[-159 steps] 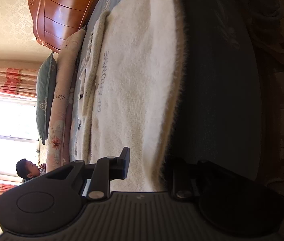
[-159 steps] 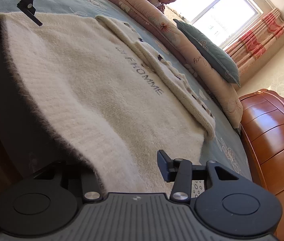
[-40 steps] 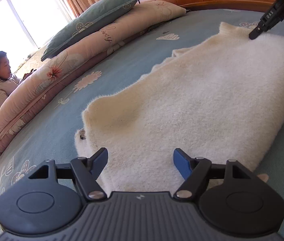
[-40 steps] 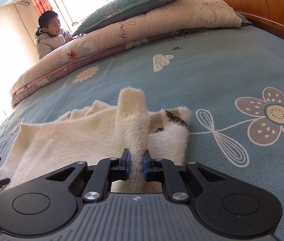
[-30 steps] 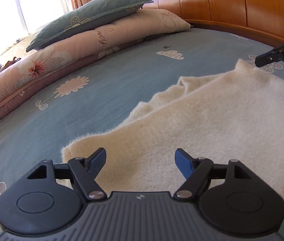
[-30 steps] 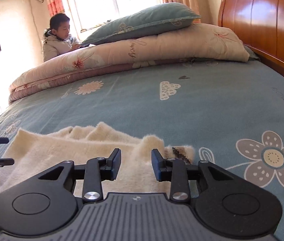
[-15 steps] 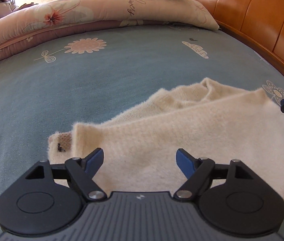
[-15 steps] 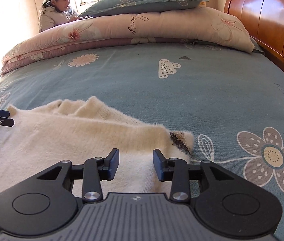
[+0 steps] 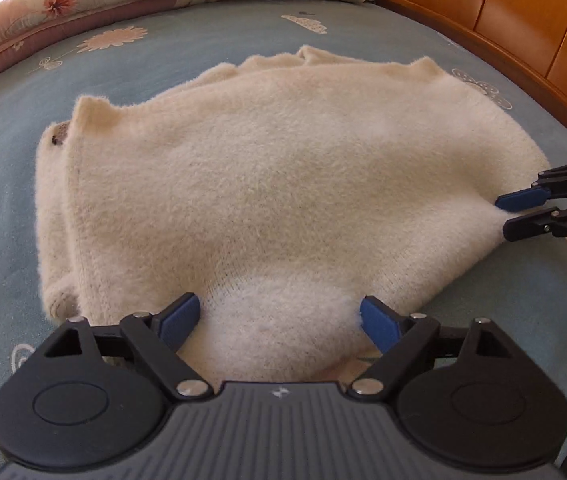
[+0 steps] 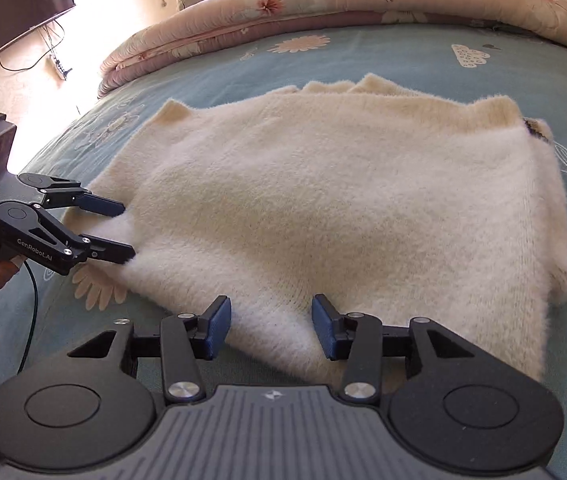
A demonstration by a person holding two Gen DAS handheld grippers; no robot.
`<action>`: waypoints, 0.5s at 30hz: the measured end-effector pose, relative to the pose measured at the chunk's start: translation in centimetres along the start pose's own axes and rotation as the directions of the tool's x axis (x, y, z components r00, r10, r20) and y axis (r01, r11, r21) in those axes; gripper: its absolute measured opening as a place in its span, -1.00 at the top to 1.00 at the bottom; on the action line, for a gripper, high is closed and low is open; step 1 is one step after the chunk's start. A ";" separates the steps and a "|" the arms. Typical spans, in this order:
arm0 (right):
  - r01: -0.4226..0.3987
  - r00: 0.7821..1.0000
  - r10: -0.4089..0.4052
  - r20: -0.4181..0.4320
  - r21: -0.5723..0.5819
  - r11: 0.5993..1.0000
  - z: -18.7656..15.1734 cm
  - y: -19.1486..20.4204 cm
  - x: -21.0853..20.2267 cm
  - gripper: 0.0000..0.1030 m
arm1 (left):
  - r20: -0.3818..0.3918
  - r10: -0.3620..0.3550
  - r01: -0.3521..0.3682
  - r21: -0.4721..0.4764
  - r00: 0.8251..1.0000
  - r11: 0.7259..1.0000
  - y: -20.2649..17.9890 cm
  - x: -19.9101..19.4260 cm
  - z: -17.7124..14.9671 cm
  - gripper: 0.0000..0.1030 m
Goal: Fold clothes
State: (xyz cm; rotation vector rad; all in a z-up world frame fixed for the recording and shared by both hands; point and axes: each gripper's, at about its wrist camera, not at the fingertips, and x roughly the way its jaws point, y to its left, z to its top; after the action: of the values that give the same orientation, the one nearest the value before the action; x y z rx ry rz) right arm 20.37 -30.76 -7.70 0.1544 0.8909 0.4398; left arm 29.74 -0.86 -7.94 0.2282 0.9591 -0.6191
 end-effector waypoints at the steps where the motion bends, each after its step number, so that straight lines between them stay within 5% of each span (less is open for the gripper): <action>1: 0.006 1.000 -0.006 -0.005 0.007 1.000 -0.4 -0.1 -0.6 0.04 | -0.004 0.003 -0.003 0.011 1.000 1.000 0.0 -0.3 -0.2 -0.70; 7: 0.011 0.998 -0.013 0.061 0.034 0.999 1.4 -0.1 -3.5 -0.04 | 0.011 0.039 -0.040 0.060 0.999 0.997 -1.1 -1.8 2.0 -0.70; 15: 0.002 0.998 -0.012 0.054 0.177 0.984 1.8 -3.8 -3.0 -0.10 | -0.032 -0.007 0.004 -0.110 0.999 0.994 3.5 -1.4 1.0 -0.70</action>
State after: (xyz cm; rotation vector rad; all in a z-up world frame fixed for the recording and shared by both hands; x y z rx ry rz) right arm 21.25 -35.43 -5.59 0.3247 0.8760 0.3483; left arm 31.91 2.08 -6.52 0.1382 1.0221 -0.5675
